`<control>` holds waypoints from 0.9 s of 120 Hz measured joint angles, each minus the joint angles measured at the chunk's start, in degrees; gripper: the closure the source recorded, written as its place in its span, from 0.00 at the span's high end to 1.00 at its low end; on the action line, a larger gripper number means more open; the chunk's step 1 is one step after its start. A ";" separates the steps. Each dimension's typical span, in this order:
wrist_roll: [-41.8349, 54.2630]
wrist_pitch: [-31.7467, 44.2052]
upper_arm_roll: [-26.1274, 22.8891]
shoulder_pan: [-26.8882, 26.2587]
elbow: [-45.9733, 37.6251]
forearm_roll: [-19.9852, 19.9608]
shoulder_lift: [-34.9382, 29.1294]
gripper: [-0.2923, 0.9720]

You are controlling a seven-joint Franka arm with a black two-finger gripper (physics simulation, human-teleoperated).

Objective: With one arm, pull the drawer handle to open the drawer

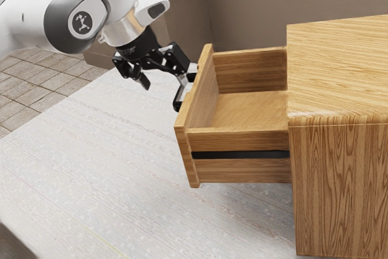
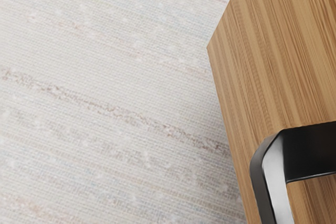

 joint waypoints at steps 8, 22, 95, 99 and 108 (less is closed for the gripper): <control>0.04 0.04 0.12 0.78 -0.22 -0.01 -0.13 0.77; 0.09 0.01 1.02 1.37 -0.70 0.05 -0.37 0.77; 9.78 -13.43 -9.35 3.15 8.15 1.43 -1.85 0.77; 10.60 -14.32 -9.41 1.59 8.17 1.87 -1.47 0.77; 12.26 -15.91 -9.42 -1.36 8.21 2.55 -1.49 0.77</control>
